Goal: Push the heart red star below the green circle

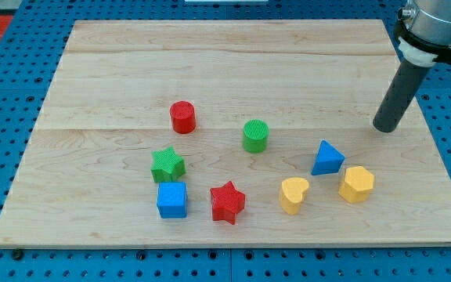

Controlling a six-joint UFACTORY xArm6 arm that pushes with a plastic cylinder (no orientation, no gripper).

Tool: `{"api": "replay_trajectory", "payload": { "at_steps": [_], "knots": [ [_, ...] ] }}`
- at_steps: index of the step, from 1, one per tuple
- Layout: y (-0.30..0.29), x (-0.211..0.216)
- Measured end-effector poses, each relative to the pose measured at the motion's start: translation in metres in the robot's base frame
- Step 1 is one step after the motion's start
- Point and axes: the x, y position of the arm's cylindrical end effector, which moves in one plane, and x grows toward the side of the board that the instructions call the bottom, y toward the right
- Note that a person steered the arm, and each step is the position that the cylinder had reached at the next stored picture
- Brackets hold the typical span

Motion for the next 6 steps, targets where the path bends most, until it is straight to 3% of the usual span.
{"api": "replay_trajectory", "payload": {
  "at_steps": [4, 5, 6],
  "knots": [
    [0.003, 0.01],
    [0.033, 0.041],
    [0.027, 0.093]
  ]
}}
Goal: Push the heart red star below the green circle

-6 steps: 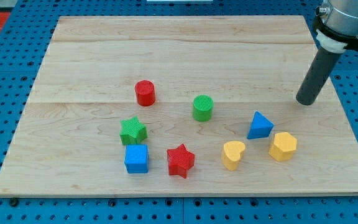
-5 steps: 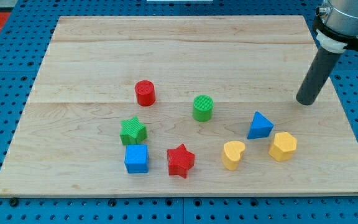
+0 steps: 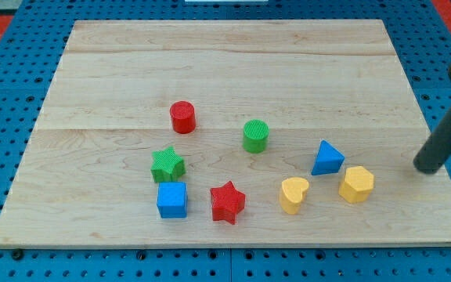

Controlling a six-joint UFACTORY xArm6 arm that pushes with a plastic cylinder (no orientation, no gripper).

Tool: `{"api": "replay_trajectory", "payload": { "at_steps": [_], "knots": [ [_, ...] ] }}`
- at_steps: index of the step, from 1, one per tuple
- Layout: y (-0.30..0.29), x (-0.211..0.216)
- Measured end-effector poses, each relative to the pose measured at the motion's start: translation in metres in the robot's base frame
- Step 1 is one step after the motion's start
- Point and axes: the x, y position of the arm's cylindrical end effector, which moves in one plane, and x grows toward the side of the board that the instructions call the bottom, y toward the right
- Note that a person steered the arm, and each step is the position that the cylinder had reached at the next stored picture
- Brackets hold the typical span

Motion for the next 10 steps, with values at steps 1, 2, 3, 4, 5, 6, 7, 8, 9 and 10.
{"api": "replay_trajectory", "payload": {
  "at_steps": [1, 2, 3, 4, 5, 6, 7, 8, 9, 10],
  "knots": [
    [-0.039, 0.046],
    [-0.117, 0.057],
    [-0.18, 0.041],
    [-0.213, 0.033],
    [-0.209, 0.054],
    [-0.237, 0.078],
    [-0.275, 0.061],
    [-0.268, 0.025],
    [-0.238, 0.028],
    [-0.206, 0.034]
  ]
}}
